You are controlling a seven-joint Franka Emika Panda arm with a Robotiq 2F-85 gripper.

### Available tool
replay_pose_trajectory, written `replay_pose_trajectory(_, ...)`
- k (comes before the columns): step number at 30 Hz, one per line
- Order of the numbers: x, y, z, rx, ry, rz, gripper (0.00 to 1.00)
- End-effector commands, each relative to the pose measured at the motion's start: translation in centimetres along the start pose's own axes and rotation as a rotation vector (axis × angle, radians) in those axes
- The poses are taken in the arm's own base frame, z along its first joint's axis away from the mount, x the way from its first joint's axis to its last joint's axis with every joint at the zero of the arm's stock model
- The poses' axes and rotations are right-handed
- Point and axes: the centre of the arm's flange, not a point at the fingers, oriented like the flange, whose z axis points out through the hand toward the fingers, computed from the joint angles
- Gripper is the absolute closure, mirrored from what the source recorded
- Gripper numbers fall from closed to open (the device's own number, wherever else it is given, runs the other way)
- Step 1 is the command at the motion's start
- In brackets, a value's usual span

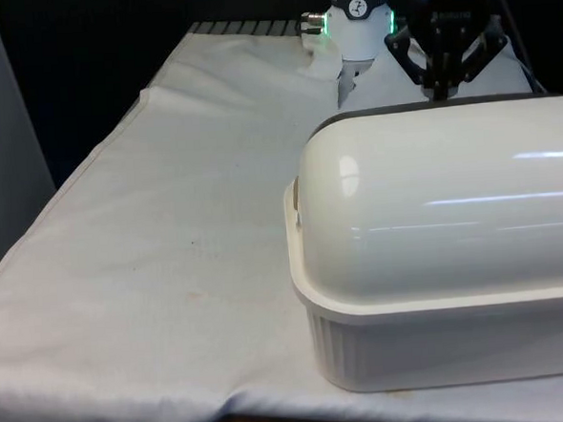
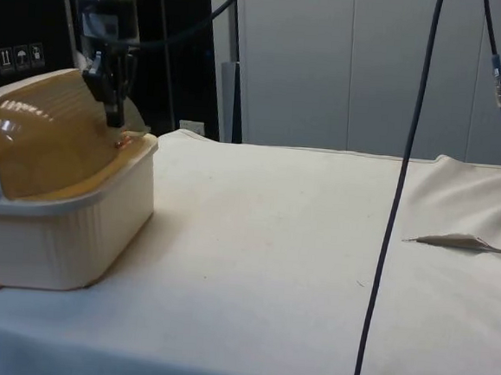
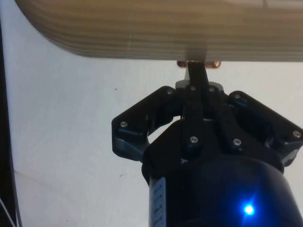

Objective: Open the lid, then close it.

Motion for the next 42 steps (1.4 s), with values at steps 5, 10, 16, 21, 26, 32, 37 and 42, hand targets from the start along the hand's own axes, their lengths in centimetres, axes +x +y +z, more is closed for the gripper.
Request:
replay_pose_trajectory(5, -0.8, -0.4, 0.5, 0.004, -0.016, 0.001, 1.0)
replay_pose_trajectory(10, -1.4, -0.7, 1.1, 0.006, -0.034, -0.003, 1.0)
replay_pose_trajectory(16, -3.5, -1.2, 1.1, 0.009, -0.047, 0.0, 1.0)
replay_pose_trajectory(21, -4.5, -1.4, 1.0, 0.012, -0.058, 0.0, 1.0)
replay_pose_trajectory(26, -5.9, -1.6, 1.0, 0.015, -0.074, -0.003, 1.0)
replay_pose_trajectory(32, -7.1, -1.7, 1.1, 0.023, -0.098, -0.01, 1.0)
replay_pose_trajectory(37, -8.1, -1.9, 0.7, 0.021, -0.088, -0.009, 1.0)
replay_pose_trajectory(42, -8.5, -1.9, 0.5, 0.022, -0.081, -0.007, 0.93)
